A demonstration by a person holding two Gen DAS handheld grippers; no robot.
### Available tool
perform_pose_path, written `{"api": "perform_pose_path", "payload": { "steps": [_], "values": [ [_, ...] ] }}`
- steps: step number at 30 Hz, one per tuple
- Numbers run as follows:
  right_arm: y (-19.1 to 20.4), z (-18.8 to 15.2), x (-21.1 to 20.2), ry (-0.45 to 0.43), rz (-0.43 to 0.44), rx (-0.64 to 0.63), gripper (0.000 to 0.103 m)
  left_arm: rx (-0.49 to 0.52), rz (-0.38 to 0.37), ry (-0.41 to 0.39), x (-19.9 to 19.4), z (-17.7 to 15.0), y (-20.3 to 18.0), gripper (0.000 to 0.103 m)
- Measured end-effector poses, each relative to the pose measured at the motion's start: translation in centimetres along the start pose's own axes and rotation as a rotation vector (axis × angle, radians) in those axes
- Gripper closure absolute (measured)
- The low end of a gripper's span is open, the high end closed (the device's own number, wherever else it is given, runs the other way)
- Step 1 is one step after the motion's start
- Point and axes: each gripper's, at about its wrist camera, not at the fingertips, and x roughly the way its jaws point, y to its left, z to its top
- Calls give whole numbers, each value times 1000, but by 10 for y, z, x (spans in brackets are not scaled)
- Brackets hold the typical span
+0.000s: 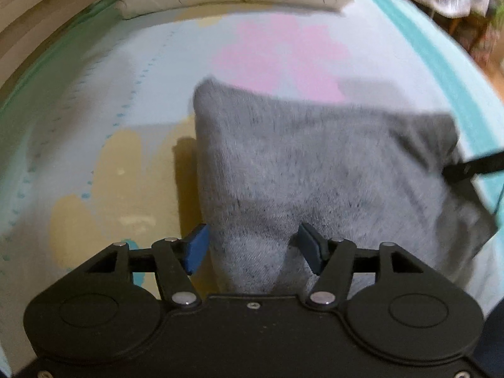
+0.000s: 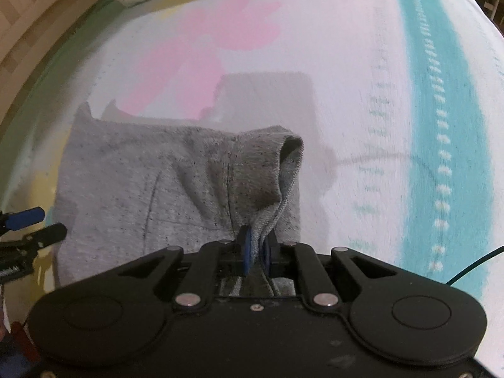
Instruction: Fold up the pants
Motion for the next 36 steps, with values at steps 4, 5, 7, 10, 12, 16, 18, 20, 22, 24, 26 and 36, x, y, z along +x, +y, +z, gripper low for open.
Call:
{"api": "perform_pose_path", "payload": {
  "steps": [4, 5, 7, 10, 12, 16, 18, 20, 22, 24, 26, 36],
  "values": [
    [4, -2, 10, 26, -34, -36, 93, 11, 32, -11, 18, -13, -4, 36],
    [7, -2, 15, 35, -51, -59, 92, -6, 26, -11, 20, -13, -3, 36],
    [14, 1, 21, 48, -83, -106, 91, -42, 5, 1, 24, -12, 4, 35],
    [19, 2, 23, 61, -107, -135, 91, -76, -23, 26, 29, -10, 14, 32],
    [17, 2, 24, 66, -99, -121, 90, -84, -30, 33, 32, -10, 20, 30],
    [6, 3, 24, 64, -71, -76, 90, -89, -20, 33, 35, -10, 26, 25],
    [3, 6, 25, 62, -66, -68, 90, -98, -11, 36, 37, -10, 30, 18],
    [4, 5, 26, 59, -71, -68, 90, -116, 0, 32, 39, -10, 32, 12],
    [4, 4, 24, 53, -75, -76, 88, -148, -25, 26, 38, -14, 40, 12],
    [6, 2, 23, 44, -88, -92, 84, -187, -49, 28, 38, -15, 49, 11],
    [8, 1, 21, 36, -109, -106, 76, -210, -57, 33, 38, -15, 54, 11],
    [-28, -3, 21, 15, -27, 28, 53, -219, -62, 41, 54, -10, 56, 4]
  ]
}}
